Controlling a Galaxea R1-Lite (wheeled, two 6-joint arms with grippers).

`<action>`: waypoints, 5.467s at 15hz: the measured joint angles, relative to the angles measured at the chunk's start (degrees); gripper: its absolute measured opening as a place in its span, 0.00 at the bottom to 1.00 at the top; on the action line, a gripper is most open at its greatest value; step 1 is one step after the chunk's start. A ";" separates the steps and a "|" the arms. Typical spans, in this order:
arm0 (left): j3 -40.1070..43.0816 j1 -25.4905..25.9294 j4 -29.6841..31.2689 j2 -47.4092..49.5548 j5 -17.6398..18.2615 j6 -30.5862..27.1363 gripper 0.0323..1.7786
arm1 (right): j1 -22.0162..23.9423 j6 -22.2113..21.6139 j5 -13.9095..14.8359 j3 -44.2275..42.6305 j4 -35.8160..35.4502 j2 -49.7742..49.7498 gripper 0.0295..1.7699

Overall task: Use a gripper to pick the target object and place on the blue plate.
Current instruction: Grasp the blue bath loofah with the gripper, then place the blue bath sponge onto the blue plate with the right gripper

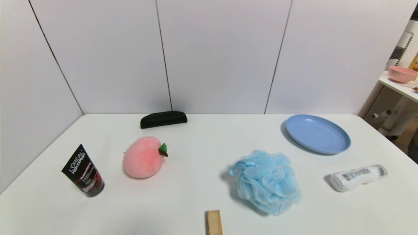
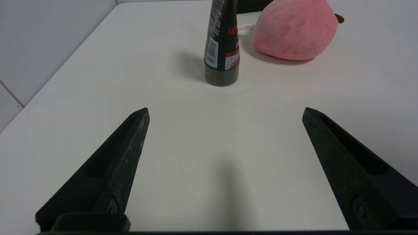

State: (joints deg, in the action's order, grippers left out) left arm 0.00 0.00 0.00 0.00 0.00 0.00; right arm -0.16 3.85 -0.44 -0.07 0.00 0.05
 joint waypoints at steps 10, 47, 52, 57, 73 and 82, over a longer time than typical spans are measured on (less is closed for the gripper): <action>0.00 0.00 0.00 0.00 0.00 0.00 0.95 | -10.81 6.69 -6.83 -29.48 2.06 34.54 0.96; 0.00 0.00 0.00 0.00 0.00 0.00 0.95 | -35.39 8.19 0.37 -71.18 28.49 101.99 0.32; 0.00 0.00 0.00 0.00 0.00 0.00 0.95 | -29.00 8.24 0.09 -76.03 28.68 98.54 0.07; 0.00 0.00 0.00 0.00 0.00 0.00 0.95 | -17.36 8.05 -0.29 -84.60 28.50 97.79 0.07; 0.00 0.00 0.00 0.00 0.00 0.00 0.95 | 1.91 7.17 -0.30 -96.01 22.46 115.25 0.40; 0.00 0.00 0.00 0.00 0.00 0.00 0.95 | 1.34 7.14 -0.29 -89.20 25.33 104.78 0.79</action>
State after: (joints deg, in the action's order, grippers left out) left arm 0.00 0.00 0.00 0.00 0.00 0.00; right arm 1.18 11.00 -0.73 -89.27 25.33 104.83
